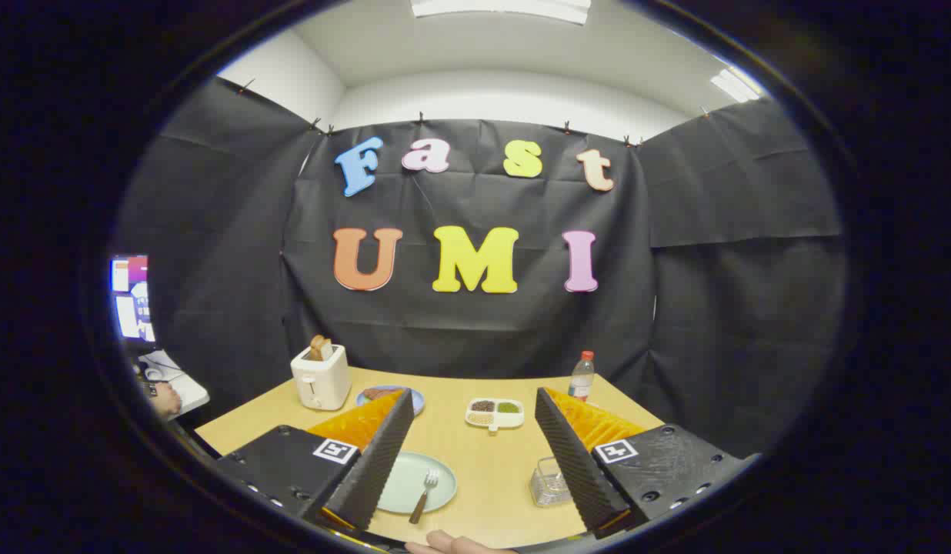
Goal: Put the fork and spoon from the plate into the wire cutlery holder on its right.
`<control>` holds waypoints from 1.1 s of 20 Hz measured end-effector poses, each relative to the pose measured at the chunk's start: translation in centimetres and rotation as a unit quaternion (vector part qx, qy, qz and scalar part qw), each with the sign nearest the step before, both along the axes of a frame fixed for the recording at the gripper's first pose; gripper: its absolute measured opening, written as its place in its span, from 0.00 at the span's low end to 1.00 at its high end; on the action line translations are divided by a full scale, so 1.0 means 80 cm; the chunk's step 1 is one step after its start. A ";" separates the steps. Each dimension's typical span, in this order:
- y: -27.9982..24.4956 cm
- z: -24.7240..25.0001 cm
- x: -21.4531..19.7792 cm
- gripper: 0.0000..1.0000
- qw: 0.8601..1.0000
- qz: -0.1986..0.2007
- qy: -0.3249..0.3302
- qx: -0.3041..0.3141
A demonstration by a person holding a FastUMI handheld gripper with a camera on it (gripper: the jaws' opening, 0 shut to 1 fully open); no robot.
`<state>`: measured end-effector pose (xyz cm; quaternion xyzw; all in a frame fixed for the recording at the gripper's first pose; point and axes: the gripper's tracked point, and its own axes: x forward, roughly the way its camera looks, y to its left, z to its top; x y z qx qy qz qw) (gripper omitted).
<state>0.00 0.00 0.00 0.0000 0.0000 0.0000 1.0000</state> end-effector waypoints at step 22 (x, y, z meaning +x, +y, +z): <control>0.033 -0.135 0.063 0.96 0.995 0.012 0.100 0.000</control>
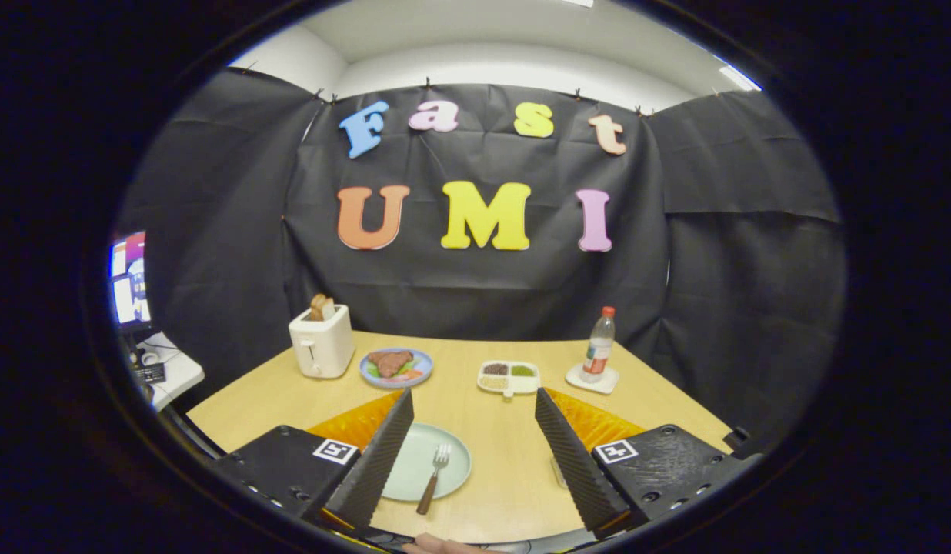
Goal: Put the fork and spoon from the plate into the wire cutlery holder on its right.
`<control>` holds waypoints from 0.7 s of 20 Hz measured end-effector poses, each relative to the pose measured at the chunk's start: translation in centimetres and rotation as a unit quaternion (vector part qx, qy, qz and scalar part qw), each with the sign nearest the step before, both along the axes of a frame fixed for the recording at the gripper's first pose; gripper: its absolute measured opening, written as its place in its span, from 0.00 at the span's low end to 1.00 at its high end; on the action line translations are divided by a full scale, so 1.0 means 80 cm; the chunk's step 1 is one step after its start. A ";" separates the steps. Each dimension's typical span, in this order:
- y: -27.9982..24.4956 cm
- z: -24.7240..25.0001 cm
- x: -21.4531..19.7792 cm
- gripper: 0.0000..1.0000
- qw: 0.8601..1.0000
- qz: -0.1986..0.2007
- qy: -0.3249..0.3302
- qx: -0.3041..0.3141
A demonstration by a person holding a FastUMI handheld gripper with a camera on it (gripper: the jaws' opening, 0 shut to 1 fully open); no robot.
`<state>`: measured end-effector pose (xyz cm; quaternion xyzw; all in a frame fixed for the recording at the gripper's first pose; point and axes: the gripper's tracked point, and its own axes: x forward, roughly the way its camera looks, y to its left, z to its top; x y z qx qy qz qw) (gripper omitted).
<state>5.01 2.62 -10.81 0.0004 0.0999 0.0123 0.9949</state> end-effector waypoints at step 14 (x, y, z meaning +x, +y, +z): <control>0.048 -0.228 0.092 0.88 0.948 0.006 0.317 -0.001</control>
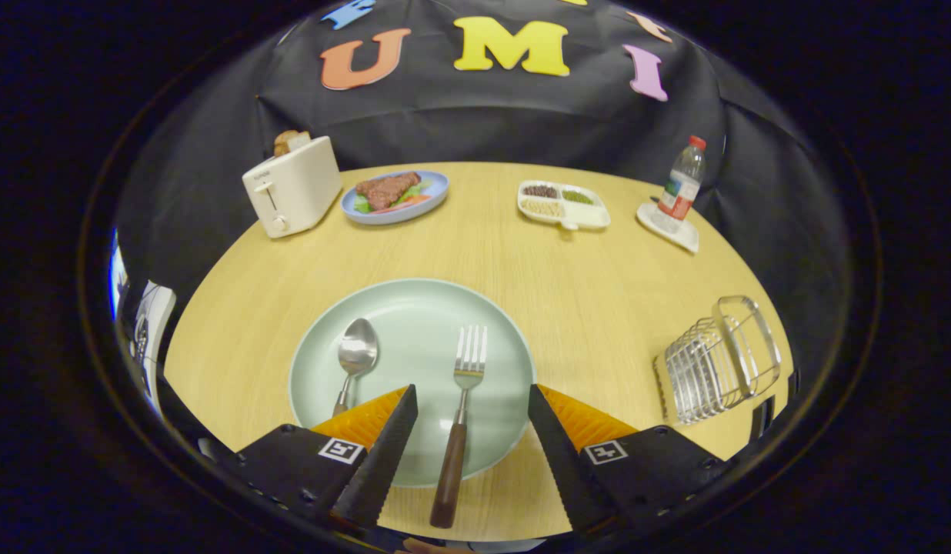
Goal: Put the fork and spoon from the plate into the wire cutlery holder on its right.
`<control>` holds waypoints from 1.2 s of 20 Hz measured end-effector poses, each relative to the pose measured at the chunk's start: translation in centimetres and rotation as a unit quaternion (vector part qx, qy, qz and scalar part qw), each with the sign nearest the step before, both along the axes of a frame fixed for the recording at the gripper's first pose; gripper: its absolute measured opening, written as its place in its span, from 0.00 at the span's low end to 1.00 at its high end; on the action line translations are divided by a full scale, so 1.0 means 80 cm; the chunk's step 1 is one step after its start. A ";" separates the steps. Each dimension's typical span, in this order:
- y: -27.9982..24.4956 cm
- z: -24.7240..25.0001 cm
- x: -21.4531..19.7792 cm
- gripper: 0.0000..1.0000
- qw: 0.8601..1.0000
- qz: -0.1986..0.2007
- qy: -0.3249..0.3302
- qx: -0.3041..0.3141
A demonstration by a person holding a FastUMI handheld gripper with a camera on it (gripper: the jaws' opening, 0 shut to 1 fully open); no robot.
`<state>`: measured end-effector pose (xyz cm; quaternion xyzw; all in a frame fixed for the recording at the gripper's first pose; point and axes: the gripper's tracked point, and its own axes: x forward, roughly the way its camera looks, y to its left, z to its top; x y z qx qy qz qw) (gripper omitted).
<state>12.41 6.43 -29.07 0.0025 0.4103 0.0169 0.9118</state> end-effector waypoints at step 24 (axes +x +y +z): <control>0.018 -0.013 -0.012 0.01 0.994 0.018 0.088 0.070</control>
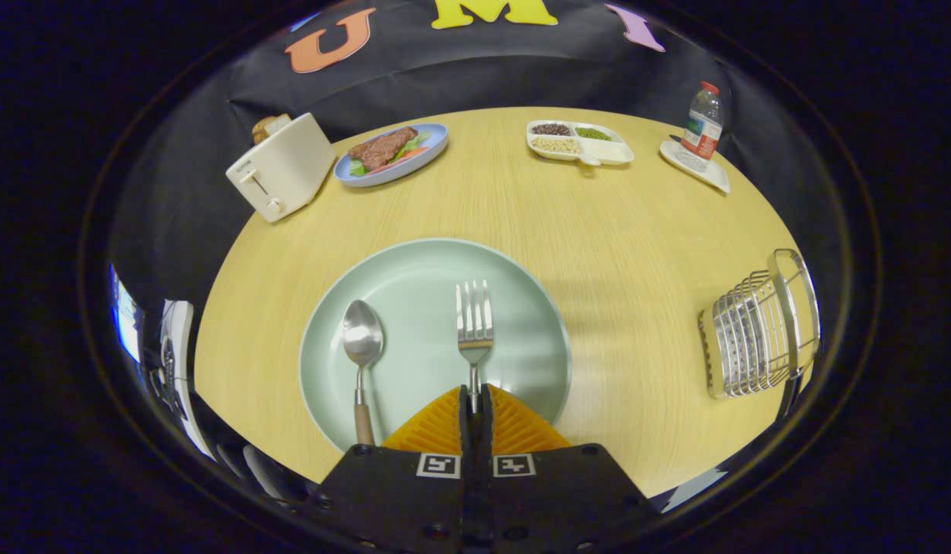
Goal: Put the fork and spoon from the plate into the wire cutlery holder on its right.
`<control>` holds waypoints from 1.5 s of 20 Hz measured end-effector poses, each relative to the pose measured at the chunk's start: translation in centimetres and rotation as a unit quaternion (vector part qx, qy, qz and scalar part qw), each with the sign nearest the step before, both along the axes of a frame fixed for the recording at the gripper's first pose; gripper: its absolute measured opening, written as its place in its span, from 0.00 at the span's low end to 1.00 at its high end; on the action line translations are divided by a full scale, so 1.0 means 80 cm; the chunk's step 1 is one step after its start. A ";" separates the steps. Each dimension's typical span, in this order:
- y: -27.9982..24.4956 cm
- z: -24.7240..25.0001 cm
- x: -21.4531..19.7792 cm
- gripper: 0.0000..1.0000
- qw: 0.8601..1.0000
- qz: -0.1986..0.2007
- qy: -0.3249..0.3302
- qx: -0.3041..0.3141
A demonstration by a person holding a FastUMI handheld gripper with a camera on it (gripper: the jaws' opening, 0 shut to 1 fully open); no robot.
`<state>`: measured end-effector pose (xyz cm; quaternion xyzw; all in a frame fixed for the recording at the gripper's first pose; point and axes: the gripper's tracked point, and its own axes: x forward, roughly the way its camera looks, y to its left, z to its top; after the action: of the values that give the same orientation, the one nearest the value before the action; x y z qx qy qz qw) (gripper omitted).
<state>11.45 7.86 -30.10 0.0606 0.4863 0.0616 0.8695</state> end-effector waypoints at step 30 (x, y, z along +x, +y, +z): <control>-0.303 0.102 -0.038 0.06 0.997 -0.074 -0.015 -0.010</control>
<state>8.43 -16.34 -21.95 0.0868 0.4683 -0.0064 0.8793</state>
